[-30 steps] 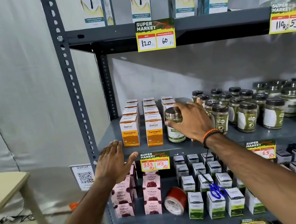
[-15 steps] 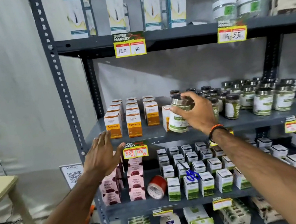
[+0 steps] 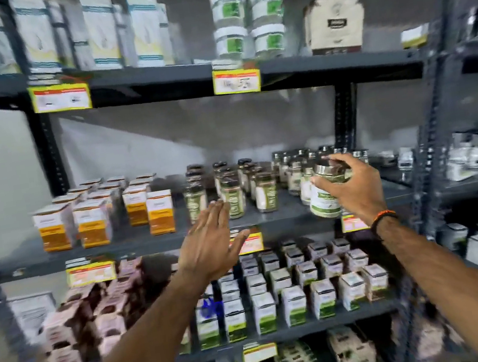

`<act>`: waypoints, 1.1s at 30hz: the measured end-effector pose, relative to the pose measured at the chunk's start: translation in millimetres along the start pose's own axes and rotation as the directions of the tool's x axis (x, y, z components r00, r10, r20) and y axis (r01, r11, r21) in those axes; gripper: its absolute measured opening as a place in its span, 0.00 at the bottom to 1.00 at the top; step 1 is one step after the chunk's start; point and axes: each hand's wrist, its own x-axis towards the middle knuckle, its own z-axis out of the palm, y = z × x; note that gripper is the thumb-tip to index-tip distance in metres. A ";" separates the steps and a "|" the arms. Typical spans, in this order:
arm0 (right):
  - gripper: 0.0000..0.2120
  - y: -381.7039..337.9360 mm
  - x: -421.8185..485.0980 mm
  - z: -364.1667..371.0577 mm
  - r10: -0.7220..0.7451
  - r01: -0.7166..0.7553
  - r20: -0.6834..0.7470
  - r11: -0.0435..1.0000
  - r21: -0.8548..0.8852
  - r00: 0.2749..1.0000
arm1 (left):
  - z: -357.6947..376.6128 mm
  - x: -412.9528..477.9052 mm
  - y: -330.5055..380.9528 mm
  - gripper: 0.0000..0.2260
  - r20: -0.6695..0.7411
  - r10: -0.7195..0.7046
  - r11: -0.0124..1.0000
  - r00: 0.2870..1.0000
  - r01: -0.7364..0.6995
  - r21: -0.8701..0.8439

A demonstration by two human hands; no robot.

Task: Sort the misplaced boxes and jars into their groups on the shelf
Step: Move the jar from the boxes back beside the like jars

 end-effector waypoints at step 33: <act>0.45 249.3 116.1 -41.3 0.280 -0.263 0.109 0.954 -0.143 0.954 | 161.3 132.6 136.2 0.28 0.237 -0.092 0.990 0.967 0.064 0.122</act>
